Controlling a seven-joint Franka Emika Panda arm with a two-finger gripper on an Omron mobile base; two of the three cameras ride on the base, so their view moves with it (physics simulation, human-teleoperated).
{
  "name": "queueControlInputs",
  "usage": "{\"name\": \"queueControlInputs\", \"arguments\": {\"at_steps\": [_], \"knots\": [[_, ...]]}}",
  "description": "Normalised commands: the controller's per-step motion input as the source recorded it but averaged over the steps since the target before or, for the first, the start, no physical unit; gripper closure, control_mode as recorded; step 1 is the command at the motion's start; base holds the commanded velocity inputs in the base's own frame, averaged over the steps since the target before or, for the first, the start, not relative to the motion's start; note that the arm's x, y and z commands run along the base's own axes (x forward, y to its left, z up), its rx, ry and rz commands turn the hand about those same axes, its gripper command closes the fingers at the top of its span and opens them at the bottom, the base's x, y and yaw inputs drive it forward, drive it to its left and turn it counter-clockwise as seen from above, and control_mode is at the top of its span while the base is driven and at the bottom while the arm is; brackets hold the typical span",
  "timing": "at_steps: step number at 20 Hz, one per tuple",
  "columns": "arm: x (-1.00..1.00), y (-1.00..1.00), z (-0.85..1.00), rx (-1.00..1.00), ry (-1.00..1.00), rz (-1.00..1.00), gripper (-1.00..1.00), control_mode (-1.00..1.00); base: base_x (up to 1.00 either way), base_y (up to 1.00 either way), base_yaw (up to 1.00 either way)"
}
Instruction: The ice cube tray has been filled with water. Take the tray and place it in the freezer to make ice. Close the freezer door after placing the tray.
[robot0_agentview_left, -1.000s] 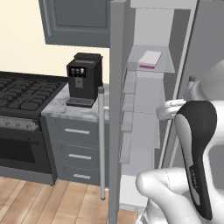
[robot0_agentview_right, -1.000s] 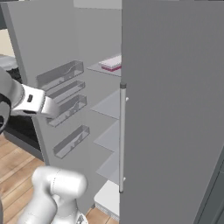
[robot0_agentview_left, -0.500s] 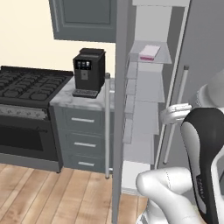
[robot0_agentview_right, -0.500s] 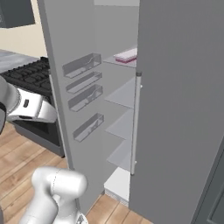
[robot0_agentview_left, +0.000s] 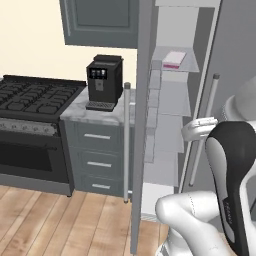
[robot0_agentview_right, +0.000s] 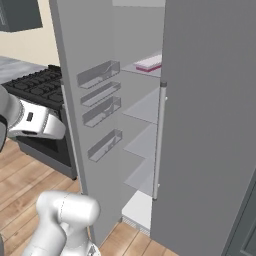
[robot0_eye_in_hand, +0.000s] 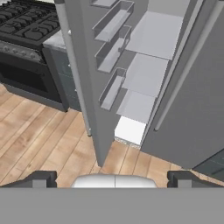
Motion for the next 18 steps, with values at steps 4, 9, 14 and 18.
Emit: {"name": "queueControlInputs", "arguments": {"at_steps": [4, 9, 14, 18], "knots": [[0.0, 0.0, 0.0, 0.0, 0.0, 0.0, -1.0, 1.0, -0.12, 0.0, 0.0], [0.0, 0.0, 0.0, 0.0, -0.02, 0.0, -1.0, -1.0, 0.0, 0.0, 0.0], [-0.05, 0.73, 0.0, 0.0, -0.11, -0.02, -1.0, -1.0, 0.0, 0.0, 0.0], [0.0, 0.82, 0.0, 0.0, -0.1, -0.08, -1.0, -1.0, 0.0, 0.0, 0.0]]}}
